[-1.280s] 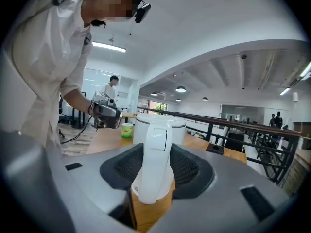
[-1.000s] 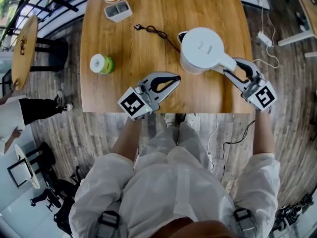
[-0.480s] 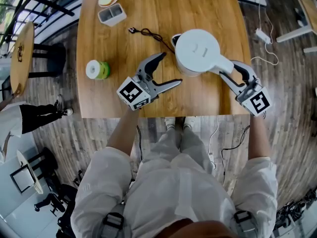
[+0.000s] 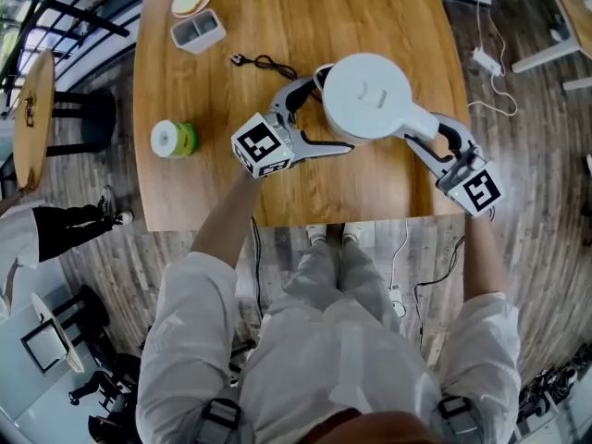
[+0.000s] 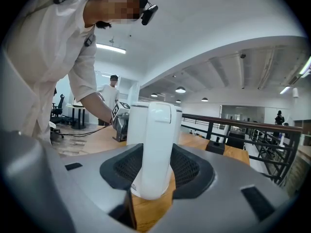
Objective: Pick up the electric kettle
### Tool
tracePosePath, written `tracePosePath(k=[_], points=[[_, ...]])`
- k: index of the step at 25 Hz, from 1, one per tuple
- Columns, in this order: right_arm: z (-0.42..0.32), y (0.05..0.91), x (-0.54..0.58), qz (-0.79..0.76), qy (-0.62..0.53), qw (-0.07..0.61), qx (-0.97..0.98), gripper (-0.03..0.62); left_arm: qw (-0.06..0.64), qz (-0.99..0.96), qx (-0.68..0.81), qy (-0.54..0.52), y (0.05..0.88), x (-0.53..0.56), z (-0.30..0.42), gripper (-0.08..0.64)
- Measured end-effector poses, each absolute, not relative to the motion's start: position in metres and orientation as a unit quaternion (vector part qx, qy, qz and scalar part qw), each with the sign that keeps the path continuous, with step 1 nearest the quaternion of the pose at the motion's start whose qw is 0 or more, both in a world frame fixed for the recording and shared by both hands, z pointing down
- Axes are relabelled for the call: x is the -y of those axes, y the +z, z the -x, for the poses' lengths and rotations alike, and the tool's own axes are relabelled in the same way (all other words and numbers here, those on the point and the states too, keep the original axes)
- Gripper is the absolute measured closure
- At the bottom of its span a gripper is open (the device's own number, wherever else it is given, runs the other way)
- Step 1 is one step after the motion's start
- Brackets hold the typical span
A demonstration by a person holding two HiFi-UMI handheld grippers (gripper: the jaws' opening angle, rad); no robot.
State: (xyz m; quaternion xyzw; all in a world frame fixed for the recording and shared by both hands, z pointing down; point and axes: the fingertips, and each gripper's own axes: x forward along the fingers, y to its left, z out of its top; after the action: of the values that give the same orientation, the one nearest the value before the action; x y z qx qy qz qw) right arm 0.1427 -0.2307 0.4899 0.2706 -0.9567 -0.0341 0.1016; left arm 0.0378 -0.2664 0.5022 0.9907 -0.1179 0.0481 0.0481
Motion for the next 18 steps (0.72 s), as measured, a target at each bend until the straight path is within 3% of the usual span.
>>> tracePosePath(k=[9, 18], points=[[-0.137, 0.497, 0.24, -0.288, -0.021, 0.064, 0.955, 0.419, 0.021, -0.996, 0.082, 0.027, 0.498, 0.273, -0.048, -0.025], [-0.136, 0.496, 0.24, -0.279, -0.032, 0.077, 0.957, 0.419, 0.007, -0.998, 0.017, 0.054, 0.501, 0.267, -0.061, -0.026]])
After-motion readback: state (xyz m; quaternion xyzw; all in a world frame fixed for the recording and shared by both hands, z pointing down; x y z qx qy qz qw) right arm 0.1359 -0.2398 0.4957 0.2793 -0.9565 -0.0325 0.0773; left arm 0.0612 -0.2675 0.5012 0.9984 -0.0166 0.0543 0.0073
